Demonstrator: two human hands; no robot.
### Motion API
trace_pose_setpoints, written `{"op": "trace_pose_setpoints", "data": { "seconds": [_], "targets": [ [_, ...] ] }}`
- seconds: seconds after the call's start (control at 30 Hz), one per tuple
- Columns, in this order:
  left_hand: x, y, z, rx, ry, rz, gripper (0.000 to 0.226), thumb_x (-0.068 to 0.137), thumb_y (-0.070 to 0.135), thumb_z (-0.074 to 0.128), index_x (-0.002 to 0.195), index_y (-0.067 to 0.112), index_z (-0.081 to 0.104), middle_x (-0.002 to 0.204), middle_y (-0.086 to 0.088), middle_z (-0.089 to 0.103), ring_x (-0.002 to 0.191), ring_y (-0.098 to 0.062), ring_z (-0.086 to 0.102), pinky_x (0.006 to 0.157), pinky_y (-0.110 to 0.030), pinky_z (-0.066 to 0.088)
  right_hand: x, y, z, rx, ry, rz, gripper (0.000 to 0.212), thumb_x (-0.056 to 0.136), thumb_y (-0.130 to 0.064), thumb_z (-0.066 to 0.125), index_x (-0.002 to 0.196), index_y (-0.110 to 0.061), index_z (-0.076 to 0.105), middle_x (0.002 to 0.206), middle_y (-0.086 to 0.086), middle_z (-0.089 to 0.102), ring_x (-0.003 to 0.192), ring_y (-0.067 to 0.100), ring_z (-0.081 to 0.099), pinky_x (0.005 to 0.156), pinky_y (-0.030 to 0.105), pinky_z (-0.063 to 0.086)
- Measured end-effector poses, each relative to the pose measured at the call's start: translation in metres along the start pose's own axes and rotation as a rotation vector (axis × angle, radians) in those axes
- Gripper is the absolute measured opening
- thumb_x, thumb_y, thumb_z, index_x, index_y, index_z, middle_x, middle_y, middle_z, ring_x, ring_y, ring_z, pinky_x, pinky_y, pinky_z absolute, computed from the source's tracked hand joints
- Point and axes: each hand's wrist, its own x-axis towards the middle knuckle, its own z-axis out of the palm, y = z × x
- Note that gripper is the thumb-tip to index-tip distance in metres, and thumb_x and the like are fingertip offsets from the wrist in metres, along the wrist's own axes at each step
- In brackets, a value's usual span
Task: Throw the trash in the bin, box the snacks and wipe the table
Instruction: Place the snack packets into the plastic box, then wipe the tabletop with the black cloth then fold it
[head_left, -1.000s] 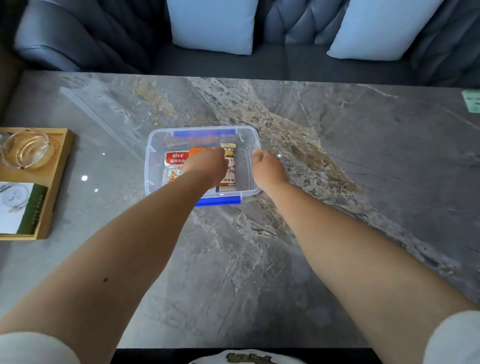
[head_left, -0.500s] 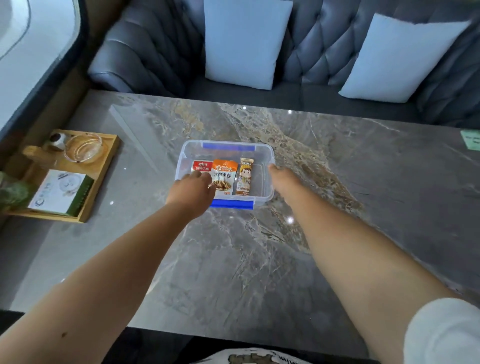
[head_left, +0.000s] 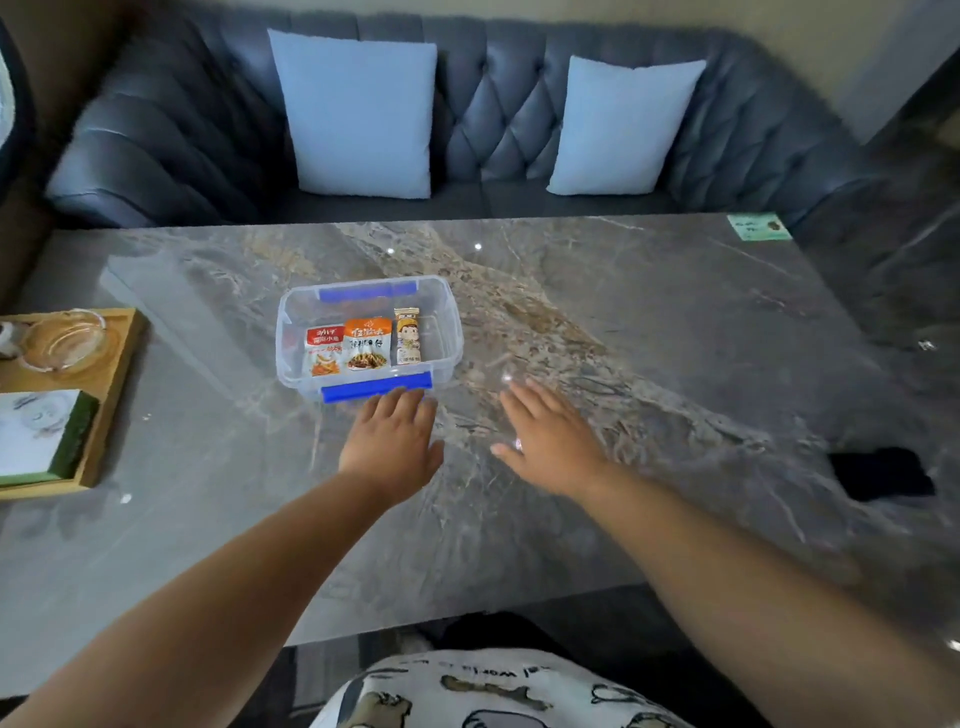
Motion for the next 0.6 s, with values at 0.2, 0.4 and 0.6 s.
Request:
{"op": "trace_pose_setpoints", "data": {
  "seconds": [0.2, 0.4, 0.6],
  "targets": [
    [0.005, 0.042, 0.004, -0.008, -0.016, 0.087, 0.064, 0.091, 0.054, 0.033, 0.142, 0.015, 0.037, 0.147, -0.007, 0.042, 0.136, -0.027, 0.034, 0.11, -0.043, 0.026, -0.051, 0.028, 0.006, 0.03, 0.04, 0.082, 0.075, 0.093, -0.059, 0.034, 0.15, -0.014, 0.015, 0.159, 0.006, 0.015, 0.146, 0.024, 0.005, 0.117, 0.041, 0.004],
    [0.026, 0.094, -0.002, -0.019, 0.009, 0.186, 0.062, 0.09, 0.051, 0.039, 0.139, 0.013, 0.04, 0.144, -0.008, 0.044, 0.134, -0.028, 0.036, 0.109, -0.043, 0.026, -0.092, 0.085, 0.005, 0.047, 0.099, 0.186, 0.073, 0.094, -0.055, 0.037, 0.149, -0.011, 0.019, 0.157, 0.009, 0.019, 0.145, 0.025, 0.01, 0.118, 0.039, 0.006],
    [0.065, 0.181, 0.007, -0.036, 0.003, 0.242, 0.06, 0.092, 0.05, 0.036, 0.14, 0.014, 0.04, 0.143, -0.007, 0.045, 0.134, -0.027, 0.037, 0.109, -0.043, 0.028, -0.134, 0.174, 0.015, 0.042, 0.094, 0.219, 0.071, 0.095, -0.053, 0.037, 0.149, -0.012, 0.018, 0.158, 0.007, 0.018, 0.145, 0.023, 0.009, 0.117, 0.037, 0.005]
  ]
}}
